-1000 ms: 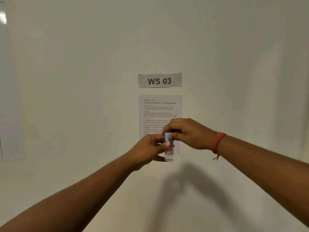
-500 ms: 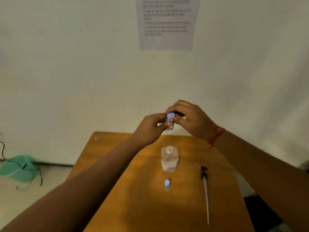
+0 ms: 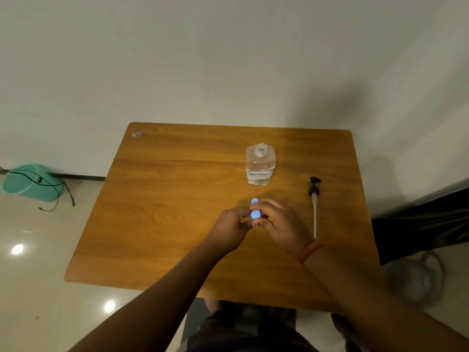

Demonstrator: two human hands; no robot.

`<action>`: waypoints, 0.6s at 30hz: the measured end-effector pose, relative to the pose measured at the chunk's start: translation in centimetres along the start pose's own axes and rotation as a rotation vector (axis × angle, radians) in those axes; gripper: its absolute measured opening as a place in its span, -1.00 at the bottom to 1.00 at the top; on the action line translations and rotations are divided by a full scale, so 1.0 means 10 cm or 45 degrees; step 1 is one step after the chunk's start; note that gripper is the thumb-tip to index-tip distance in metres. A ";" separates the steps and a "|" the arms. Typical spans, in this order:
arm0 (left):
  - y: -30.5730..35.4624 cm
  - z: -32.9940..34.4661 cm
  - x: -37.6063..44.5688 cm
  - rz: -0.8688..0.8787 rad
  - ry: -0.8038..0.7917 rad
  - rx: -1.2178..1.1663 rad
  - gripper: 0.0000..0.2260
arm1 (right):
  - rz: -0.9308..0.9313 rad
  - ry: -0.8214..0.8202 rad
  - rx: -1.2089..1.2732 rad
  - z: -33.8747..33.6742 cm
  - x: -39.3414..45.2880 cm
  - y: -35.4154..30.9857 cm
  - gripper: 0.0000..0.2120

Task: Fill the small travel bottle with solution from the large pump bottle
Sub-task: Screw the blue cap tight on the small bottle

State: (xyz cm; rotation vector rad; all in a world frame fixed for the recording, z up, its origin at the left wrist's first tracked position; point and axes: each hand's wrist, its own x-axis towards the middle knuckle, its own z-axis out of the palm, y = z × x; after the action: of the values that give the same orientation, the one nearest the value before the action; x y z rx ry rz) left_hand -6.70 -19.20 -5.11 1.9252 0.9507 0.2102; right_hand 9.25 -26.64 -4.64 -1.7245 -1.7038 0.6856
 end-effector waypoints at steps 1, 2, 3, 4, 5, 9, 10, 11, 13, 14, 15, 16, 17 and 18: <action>-0.06 0.07 -0.02 -0.024 -0.016 0.011 -0.77 | 0.032 -0.011 0.007 0.09 -0.06 0.04 -0.78; -0.13 0.13 -0.03 -0.041 -0.033 0.022 -0.77 | 0.057 -0.017 0.012 0.16 -0.10 0.08 -0.80; -0.20 0.20 -0.04 -0.052 -0.053 0.035 -0.77 | 0.078 -0.025 0.013 0.23 -0.14 0.11 -0.82; -0.26 0.25 -0.05 -0.059 -0.071 0.042 -0.76 | 0.097 -0.037 0.009 0.30 -0.18 0.14 -0.83; -0.31 0.29 -0.06 -0.072 -0.090 0.041 -0.75 | 0.116 -0.046 0.003 0.35 -0.21 0.17 -0.83; -0.46 0.43 -0.06 -0.120 -0.153 0.066 -0.71 | 0.223 -0.067 -0.016 0.51 -0.29 0.26 -0.82; -0.48 0.45 -0.06 -0.123 -0.164 0.073 -0.71 | 0.240 -0.074 -0.015 0.54 -0.30 0.26 -0.82; -0.51 0.48 -0.06 -0.129 -0.177 0.080 -0.71 | 0.258 -0.083 -0.015 0.57 -0.32 0.27 -0.81; -0.57 0.52 -0.07 -0.138 -0.193 0.086 -0.70 | 0.283 -0.088 -0.002 0.61 -0.35 0.30 -0.80; -0.59 0.53 -0.08 -0.140 -0.196 0.088 -0.69 | 0.291 -0.087 0.009 0.63 -0.36 0.30 -0.80; -0.61 0.53 -0.08 -0.141 -0.197 0.081 -0.68 | 0.295 -0.084 0.018 0.64 -0.36 0.31 -0.80; -0.63 0.53 -0.08 -0.145 -0.196 0.076 -0.67 | 0.295 -0.080 0.024 0.64 -0.37 0.31 -0.81; -0.64 0.53 -0.08 -0.145 -0.190 0.072 -0.67 | 0.293 -0.075 0.028 0.65 -0.36 0.32 -0.81; -0.65 0.53 -0.07 -0.141 -0.187 0.072 -0.67 | 0.290 -0.075 0.030 0.65 -0.36 0.32 -0.81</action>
State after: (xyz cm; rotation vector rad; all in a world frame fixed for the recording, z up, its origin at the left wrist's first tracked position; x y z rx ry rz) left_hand -7.98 -21.68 -13.06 1.9044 0.9703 -0.0228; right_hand 6.54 -29.78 -11.61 -1.9170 -1.5443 0.8619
